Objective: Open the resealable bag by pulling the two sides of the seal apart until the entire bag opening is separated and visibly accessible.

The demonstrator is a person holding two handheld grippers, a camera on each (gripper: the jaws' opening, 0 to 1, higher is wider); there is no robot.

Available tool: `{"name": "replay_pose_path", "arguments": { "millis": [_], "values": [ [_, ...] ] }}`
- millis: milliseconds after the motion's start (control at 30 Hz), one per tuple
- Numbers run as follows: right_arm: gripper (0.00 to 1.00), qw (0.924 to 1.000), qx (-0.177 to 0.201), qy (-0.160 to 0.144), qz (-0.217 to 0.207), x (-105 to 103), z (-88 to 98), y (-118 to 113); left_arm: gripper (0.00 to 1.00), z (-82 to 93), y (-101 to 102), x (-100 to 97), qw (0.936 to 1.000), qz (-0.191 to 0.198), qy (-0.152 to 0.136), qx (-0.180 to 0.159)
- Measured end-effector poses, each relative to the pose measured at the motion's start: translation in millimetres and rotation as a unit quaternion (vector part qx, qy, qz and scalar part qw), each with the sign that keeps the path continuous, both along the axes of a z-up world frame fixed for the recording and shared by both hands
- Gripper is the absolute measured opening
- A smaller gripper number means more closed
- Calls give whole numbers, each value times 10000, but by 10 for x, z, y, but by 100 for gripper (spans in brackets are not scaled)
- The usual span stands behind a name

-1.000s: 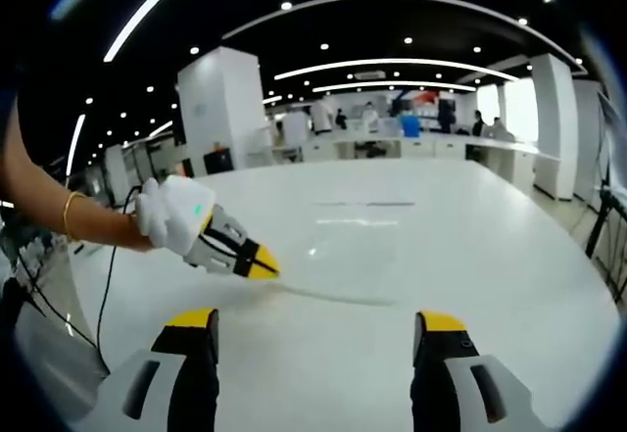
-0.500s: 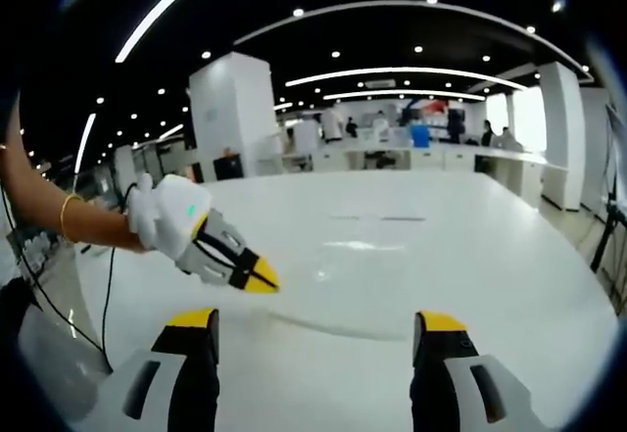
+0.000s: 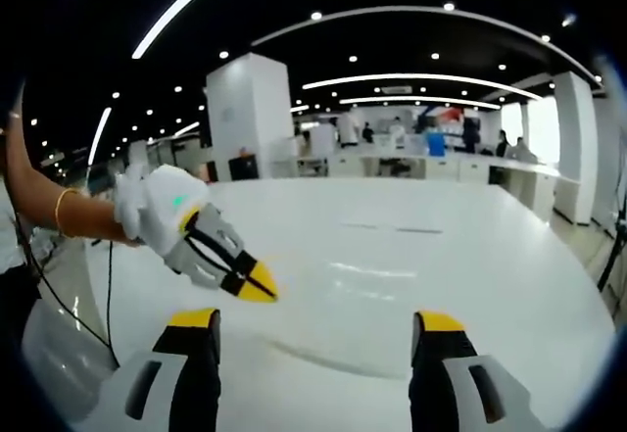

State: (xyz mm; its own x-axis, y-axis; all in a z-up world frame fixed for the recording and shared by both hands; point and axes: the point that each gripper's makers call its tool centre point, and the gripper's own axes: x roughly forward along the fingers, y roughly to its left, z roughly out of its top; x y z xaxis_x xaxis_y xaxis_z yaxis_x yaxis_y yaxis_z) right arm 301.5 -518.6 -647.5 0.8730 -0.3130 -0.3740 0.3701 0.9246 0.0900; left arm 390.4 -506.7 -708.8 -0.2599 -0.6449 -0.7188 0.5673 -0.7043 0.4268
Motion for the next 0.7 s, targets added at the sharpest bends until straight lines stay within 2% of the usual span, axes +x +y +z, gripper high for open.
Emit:
{"name": "replay_pose_path", "arguments": {
  "millis": [233,300,433,700],
  "values": [
    [75,9996,-119,107,252,39,14,111,0,160,123,-95,10000,-88,0,-39],
    [73,9986,-328,132,403,63,48,154,0,164,181,-126,9999,-152,-39,51],
    [71,9976,-374,189,544,92,45,211,0,212,273,-206,9997,-211,29,109],
    [60,9926,-585,436,972,135,3,348,0,313,399,-260,9997,-151,96,185]
  ]
}}
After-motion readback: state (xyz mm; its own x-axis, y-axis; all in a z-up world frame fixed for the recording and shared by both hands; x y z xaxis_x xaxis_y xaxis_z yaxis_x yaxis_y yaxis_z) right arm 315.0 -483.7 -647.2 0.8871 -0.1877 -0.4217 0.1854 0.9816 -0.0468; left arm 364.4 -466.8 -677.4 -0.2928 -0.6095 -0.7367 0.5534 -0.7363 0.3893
